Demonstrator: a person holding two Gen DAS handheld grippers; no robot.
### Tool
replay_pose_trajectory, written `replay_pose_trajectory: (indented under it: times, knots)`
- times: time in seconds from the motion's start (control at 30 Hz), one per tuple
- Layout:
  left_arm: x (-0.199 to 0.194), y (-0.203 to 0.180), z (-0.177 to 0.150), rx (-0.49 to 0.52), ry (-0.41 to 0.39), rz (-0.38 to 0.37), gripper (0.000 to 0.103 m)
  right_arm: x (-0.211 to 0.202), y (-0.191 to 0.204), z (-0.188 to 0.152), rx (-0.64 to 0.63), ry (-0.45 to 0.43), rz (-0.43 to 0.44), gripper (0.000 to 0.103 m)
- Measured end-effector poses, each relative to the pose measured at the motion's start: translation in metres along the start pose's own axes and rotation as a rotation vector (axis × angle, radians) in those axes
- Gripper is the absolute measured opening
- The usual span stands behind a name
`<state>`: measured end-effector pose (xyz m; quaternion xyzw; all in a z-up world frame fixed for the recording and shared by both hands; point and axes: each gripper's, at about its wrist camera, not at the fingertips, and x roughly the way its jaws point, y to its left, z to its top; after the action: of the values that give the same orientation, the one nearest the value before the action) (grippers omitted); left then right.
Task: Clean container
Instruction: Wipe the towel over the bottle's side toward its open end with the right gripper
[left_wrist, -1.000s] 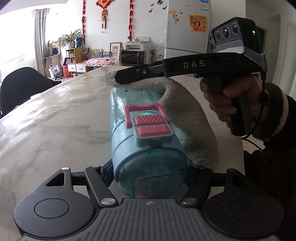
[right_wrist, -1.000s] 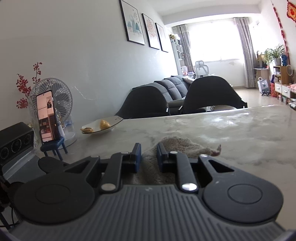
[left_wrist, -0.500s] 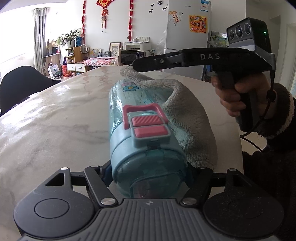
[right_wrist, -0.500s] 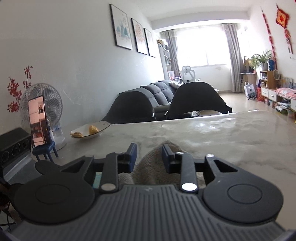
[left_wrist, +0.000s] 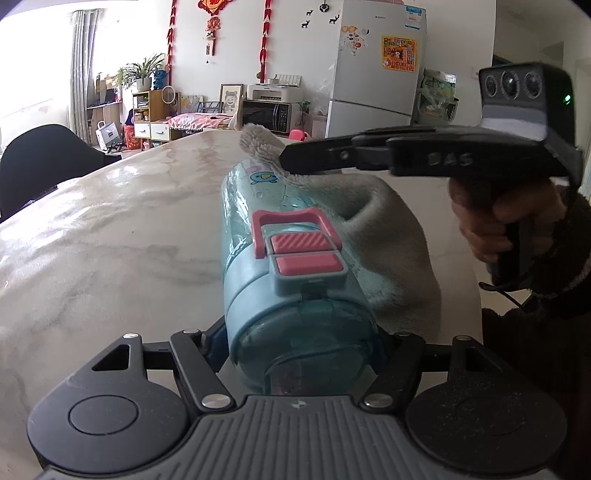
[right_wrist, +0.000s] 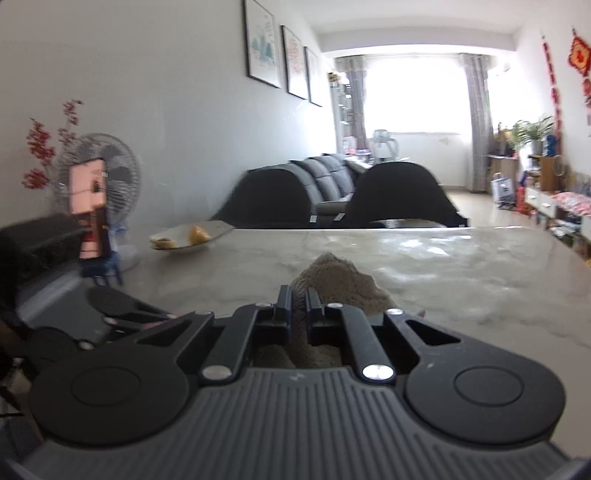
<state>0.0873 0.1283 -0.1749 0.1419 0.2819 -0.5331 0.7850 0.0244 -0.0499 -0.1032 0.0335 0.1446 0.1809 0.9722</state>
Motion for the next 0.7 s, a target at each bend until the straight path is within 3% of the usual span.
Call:
replay_pose_trajectory:
  times: [0.23, 0.7]
  knots:
    - [0.000, -0.003, 0.000, 0.001, 0.001, 0.002, 0.071, 0.003, 0.008, 0.004, 0.022, 0.032, 0.133, 0.007]
    - [0.002, -0.001, 0.004, 0.040, 0.013, 0.035, 0.071, 0.014, -0.024, -0.001, 0.130, 0.010, 0.068, 0.007]
